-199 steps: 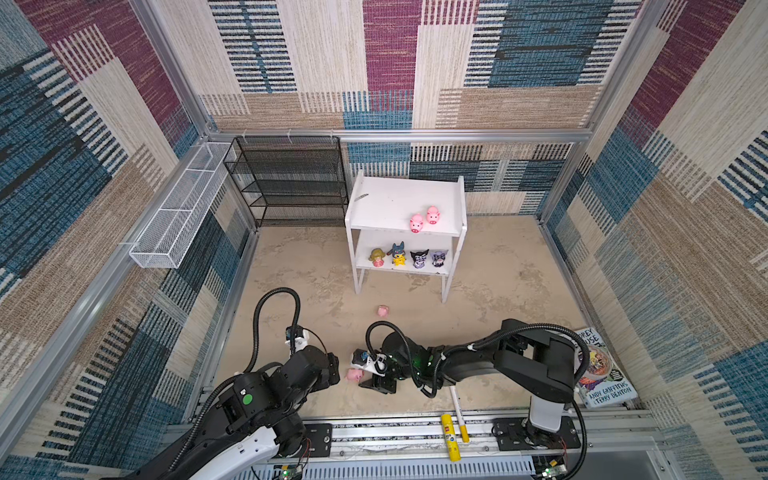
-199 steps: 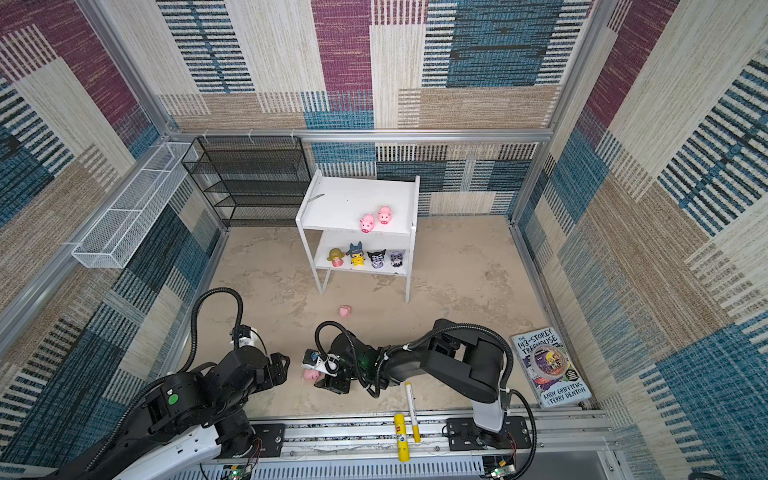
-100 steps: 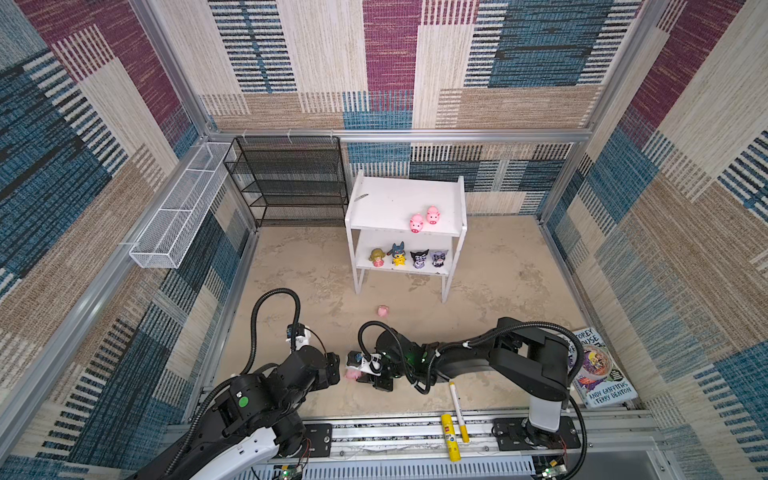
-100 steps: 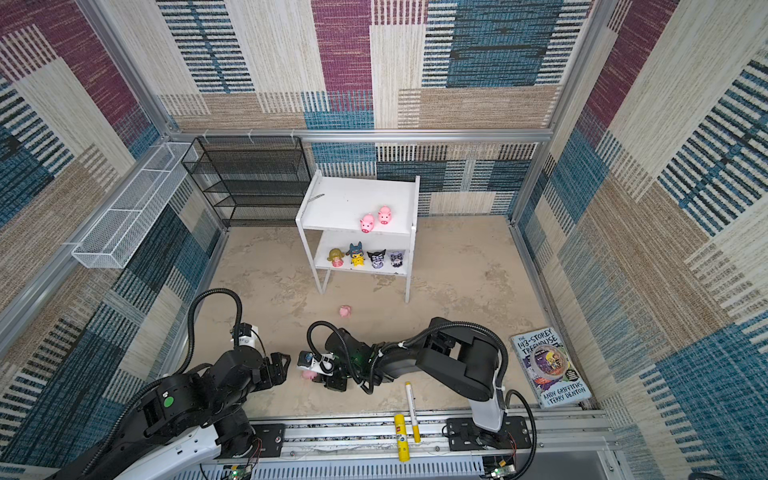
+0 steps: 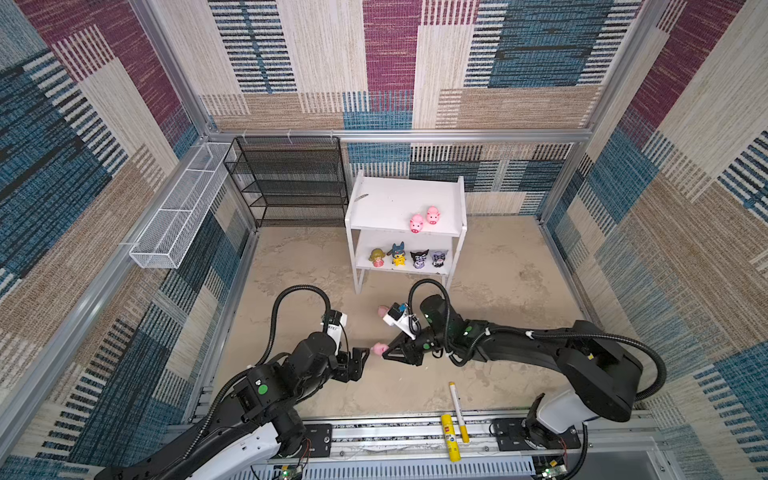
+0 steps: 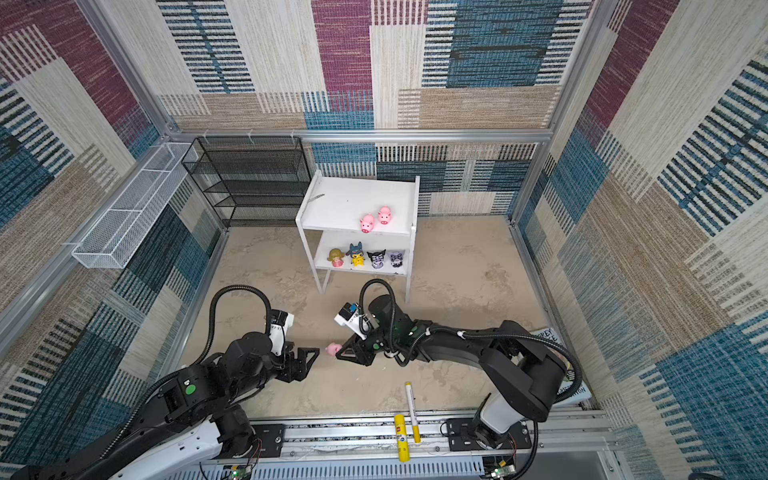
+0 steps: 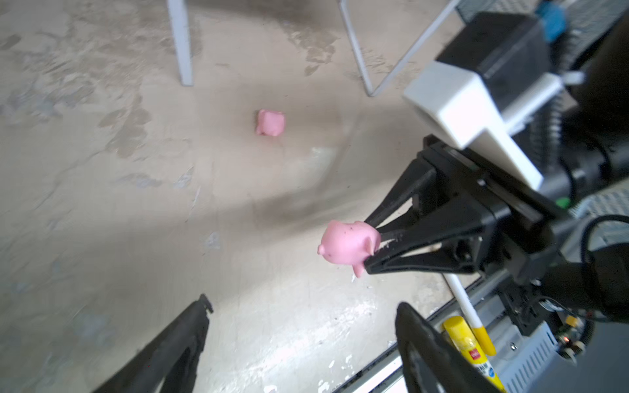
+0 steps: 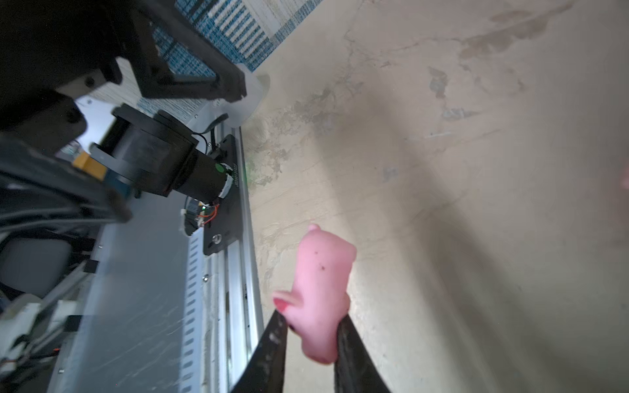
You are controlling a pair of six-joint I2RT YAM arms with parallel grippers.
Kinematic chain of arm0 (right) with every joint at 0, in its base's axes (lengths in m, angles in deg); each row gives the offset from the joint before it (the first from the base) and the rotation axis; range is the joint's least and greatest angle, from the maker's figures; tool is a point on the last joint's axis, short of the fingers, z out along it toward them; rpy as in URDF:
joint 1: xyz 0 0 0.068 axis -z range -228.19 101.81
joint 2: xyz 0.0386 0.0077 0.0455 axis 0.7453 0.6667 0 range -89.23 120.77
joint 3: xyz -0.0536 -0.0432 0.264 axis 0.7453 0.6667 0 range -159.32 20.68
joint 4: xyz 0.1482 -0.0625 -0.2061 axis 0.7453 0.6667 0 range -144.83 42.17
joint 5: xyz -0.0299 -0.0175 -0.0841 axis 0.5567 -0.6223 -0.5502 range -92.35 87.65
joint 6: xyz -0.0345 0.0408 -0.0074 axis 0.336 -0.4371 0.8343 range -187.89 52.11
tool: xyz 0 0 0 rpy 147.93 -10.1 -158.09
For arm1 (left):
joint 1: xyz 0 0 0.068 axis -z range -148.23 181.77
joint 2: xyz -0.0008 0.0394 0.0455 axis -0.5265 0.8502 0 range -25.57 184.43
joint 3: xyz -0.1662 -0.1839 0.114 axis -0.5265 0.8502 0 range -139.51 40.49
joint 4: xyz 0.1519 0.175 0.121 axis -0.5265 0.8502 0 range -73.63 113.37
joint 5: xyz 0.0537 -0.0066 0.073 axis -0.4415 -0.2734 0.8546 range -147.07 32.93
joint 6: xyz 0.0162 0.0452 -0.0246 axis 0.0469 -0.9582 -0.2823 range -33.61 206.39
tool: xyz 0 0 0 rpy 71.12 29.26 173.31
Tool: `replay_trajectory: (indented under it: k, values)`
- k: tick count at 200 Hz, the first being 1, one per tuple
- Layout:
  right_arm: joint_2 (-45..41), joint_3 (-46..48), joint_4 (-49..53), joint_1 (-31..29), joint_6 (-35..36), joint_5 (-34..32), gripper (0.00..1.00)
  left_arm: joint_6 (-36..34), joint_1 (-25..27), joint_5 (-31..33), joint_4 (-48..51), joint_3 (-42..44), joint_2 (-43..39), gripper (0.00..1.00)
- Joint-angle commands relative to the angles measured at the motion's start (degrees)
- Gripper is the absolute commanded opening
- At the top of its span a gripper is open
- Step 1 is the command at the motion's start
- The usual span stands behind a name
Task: Place and organize the plastic toys onto the shelf
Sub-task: 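Lift the pig toward the left gripper while the left gripper closes on it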
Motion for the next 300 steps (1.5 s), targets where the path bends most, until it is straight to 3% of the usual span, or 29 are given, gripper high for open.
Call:
replay_trajectory:
  k: [1,41,77,120,158,183,214,262,300]
  values:
    - [-5.0,2.7,0.6,3.4,-13.8,9.1,0.25,-9.7,0.0,-9.6,-11.9,1.7,0.7,0.86]
    - [-12.9,8.8,-3.5,8.6,-25.9,19.9,0.25,-15.9,1.7,-18.7,-23.5,4.7,3.7,0.84]
    - [-17.6,12.8,-6.1,9.2,-32.8,27.7,0.25,-28.0,9.3,-20.0,-30.5,6.1,5.9,0.83]
    - [-21.4,13.3,-3.5,9.2,-34.4,33.8,0.25,-35.9,12.0,-21.5,-31.4,5.1,8.1,0.80]
    - [-21.7,11.8,3.0,9.2,-30.4,38.1,0.25,-39.3,13.3,-22.6,-31.3,3.2,9.7,0.75]
    - [-21.6,10.2,3.9,9.2,-29.8,39.4,0.22,-40.3,13.7,-23.7,-30.1,1.8,11.5,0.67]
    - [-20.9,9.0,4.8,9.2,-29.0,39.9,0.22,-40.4,13.9,-24.5,-30.0,1.3,12.3,0.48]
    - [-20.2,7.0,9.0,9.2,-25.2,38.7,0.25,-40.4,14.1,-24.2,-29.9,1.3,10.4,0.36]
    - [-21.8,2.0,20.3,9.3,-10.2,32.4,0.41,-40.6,14.1,-23.8,-25.7,-0.4,9.8,0.29]
